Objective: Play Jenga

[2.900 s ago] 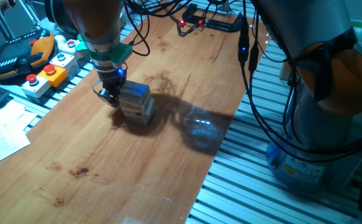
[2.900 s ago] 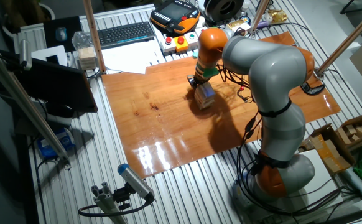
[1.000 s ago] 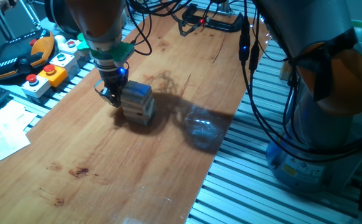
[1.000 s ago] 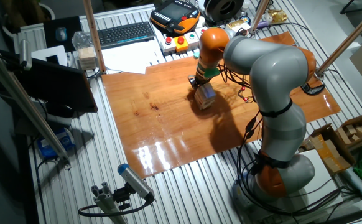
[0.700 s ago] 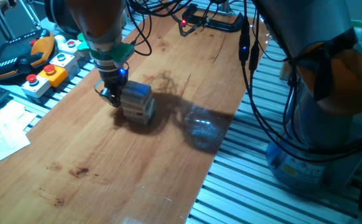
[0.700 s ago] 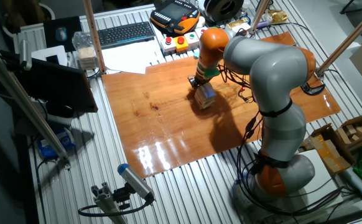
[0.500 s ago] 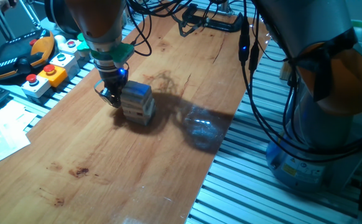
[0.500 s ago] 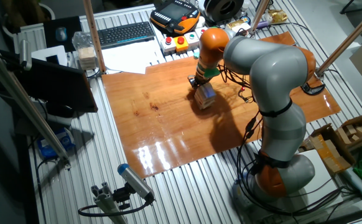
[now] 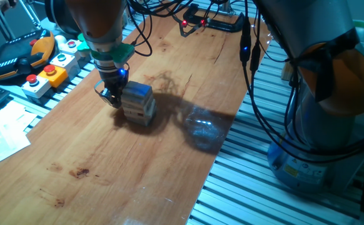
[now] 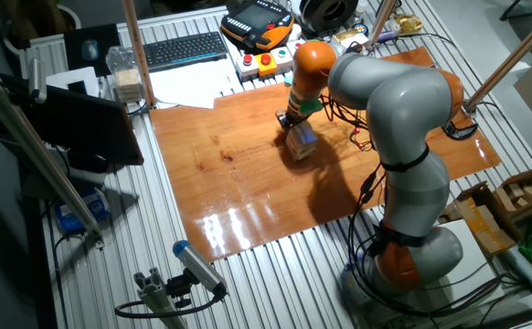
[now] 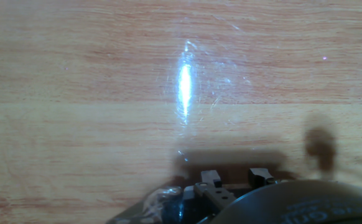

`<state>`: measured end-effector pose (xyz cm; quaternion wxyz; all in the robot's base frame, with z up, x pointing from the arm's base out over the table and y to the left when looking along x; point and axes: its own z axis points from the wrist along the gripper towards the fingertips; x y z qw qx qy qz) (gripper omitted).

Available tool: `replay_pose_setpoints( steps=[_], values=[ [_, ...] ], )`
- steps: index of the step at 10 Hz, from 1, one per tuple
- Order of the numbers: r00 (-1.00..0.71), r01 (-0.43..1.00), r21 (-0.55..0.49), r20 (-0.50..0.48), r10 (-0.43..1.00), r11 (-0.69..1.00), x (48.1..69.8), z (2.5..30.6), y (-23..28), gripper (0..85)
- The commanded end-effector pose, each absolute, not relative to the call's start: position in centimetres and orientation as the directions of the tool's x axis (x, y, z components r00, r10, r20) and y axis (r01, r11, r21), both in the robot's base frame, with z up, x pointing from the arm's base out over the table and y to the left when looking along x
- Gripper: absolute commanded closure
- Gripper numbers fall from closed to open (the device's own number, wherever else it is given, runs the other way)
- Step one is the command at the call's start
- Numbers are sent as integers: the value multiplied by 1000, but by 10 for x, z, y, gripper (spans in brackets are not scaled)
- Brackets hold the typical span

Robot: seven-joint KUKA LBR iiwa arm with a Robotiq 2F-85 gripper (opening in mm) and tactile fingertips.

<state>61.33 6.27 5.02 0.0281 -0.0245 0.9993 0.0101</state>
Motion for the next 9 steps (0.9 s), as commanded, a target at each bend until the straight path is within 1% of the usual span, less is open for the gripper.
replay_pose_setpoints(
  steps=[1,9],
  values=[
    [-997,-50,19,-57,-48,999,613,50,63,840],
    [-997,-48,16,-58,-47,999,616,51,63,840]
  ],
)
